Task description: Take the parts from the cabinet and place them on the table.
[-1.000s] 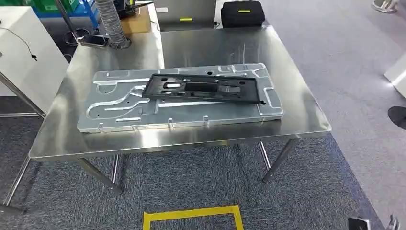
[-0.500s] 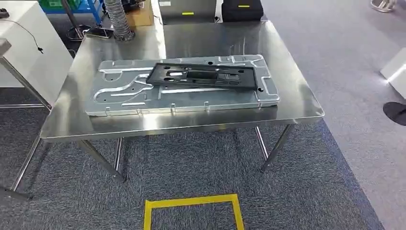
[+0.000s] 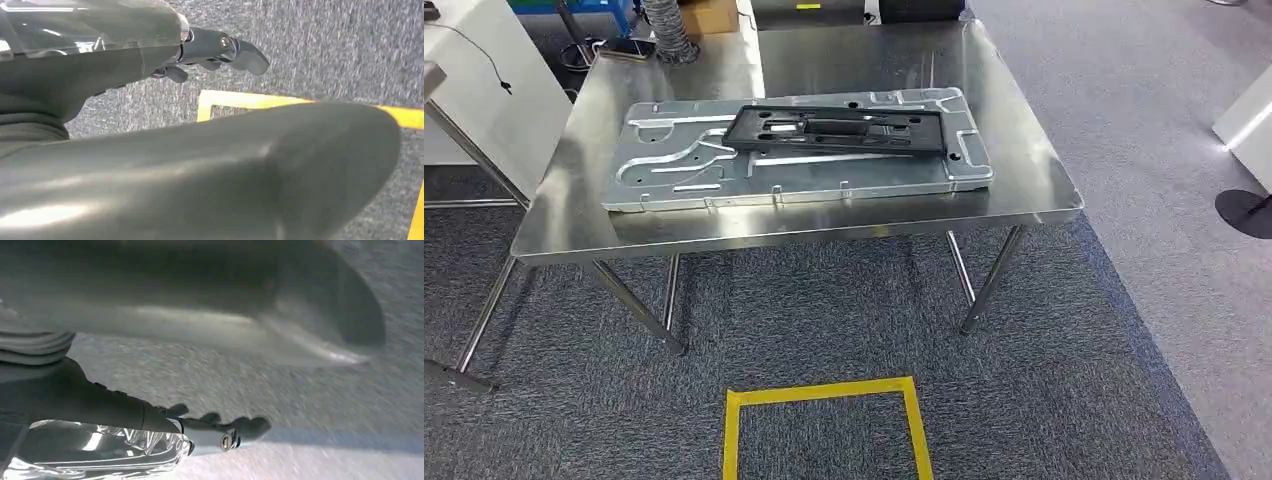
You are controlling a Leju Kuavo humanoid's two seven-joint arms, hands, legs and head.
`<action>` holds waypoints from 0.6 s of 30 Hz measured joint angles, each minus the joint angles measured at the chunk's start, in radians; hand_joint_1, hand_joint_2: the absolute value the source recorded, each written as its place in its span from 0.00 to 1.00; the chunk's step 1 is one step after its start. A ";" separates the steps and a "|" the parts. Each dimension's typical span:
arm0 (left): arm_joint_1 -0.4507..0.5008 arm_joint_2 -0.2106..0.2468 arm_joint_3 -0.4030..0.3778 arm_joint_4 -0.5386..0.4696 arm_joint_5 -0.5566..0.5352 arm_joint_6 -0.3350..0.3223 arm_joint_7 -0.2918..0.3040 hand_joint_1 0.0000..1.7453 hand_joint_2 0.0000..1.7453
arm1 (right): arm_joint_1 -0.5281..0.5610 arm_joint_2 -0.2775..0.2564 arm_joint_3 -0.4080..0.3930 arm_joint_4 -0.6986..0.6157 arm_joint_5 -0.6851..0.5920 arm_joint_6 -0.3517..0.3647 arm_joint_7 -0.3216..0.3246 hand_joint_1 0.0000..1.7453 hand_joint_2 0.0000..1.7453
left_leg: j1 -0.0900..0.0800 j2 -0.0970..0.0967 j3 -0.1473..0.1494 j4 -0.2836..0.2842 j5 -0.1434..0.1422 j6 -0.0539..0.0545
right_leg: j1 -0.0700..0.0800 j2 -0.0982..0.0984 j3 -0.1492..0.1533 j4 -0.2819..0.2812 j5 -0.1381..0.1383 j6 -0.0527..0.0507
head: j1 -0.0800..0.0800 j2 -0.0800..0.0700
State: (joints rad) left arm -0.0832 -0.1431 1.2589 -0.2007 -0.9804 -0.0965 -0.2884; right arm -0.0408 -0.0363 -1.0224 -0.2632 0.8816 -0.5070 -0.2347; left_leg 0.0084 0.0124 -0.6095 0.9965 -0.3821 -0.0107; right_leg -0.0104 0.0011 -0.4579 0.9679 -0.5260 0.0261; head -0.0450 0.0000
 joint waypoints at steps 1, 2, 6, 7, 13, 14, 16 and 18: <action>0.000 0.000 0.000 0.000 0.000 0.000 0.000 0.00 0.00 | 0.000 0.000 0.000 0.000 0.000 0.000 0.000 0.00 0.00 | 0.000 0.000 0.000 0.000 0.000 0.000 | 0.000 0.000 0.000 0.000 0.000 0.000 | 0.000 0.000; 0.000 0.000 0.000 0.000 0.000 0.000 0.000 0.00 0.00 | 0.000 0.001 0.000 0.001 0.000 0.002 0.003 0.00 0.00 | 0.000 0.000 0.000 0.000 0.001 -0.001 | 0.000 0.000 -0.001 0.000 0.001 -0.001 | 0.000 0.000; 0.004 -0.003 -0.003 0.000 -0.016 -0.002 0.010 0.00 0.00 | -0.002 0.040 0.031 0.033 0.049 0.139 0.143 0.00 0.00 | 0.003 -0.005 -0.080 0.324 -0.225 -0.019 | 0.006 -0.012 -0.087 0.007 0.068 -0.040 | 0.000 0.000; 0.004 -0.003 -0.004 0.000 -0.016 -0.002 0.010 0.00 0.00 | -0.002 0.044 0.034 0.037 0.052 0.166 0.155 0.00 0.00 | 0.002 -0.005 -0.056 0.319 -0.191 -0.017 | 0.008 -0.012 -0.105 0.012 0.077 -0.040 | 0.000 0.000; -0.004 -0.002 -0.006 0.000 -0.021 -0.004 0.007 0.00 0.00 | -0.003 0.057 0.053 0.041 0.068 0.226 0.142 0.00 0.00 | -0.012 -0.007 0.172 -0.030 -0.157 0.016 | 0.013 -0.012 -0.157 0.029 0.129 -0.019 | 0.000 0.000; -0.003 -0.002 -0.006 0.000 -0.021 -0.004 0.007 0.00 0.00 | -0.004 0.057 0.055 0.041 0.068 0.230 0.138 0.00 0.00 | -0.015 -0.007 0.168 -0.029 -0.151 0.022 | 0.010 -0.012 -0.159 0.025 0.138 -0.013 | 0.000 0.000; -0.001 -0.003 -0.007 0.001 -0.021 -0.004 0.007 0.00 0.00 | -0.003 0.056 0.057 0.042 0.068 0.240 0.124 0.00 0.00 | -0.004 0.001 0.153 -0.040 -0.122 0.040 | 0.009 -0.006 -0.167 0.032 0.127 -0.001 | 0.000 0.000; -0.002 -0.002 -0.008 0.001 -0.021 -0.003 0.006 0.00 0.00 | -0.001 0.056 0.059 0.043 0.068 0.248 0.113 0.00 0.00 | -0.005 0.001 0.123 -0.040 -0.098 0.054 | 0.004 -0.004 -0.197 0.130 -0.004 0.007 | 0.000 0.000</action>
State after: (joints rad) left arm -0.0857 -0.1453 1.2509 -0.1999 -1.0014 -0.0992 -0.2823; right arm -0.0422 0.0202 -0.9632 -0.2205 0.9495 -0.2586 -0.1213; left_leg 0.0037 0.0138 -0.4869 0.9568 -0.4806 0.0435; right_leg -0.0067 -0.0031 -0.6552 1.0976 -0.5296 0.0331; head -0.0450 0.0000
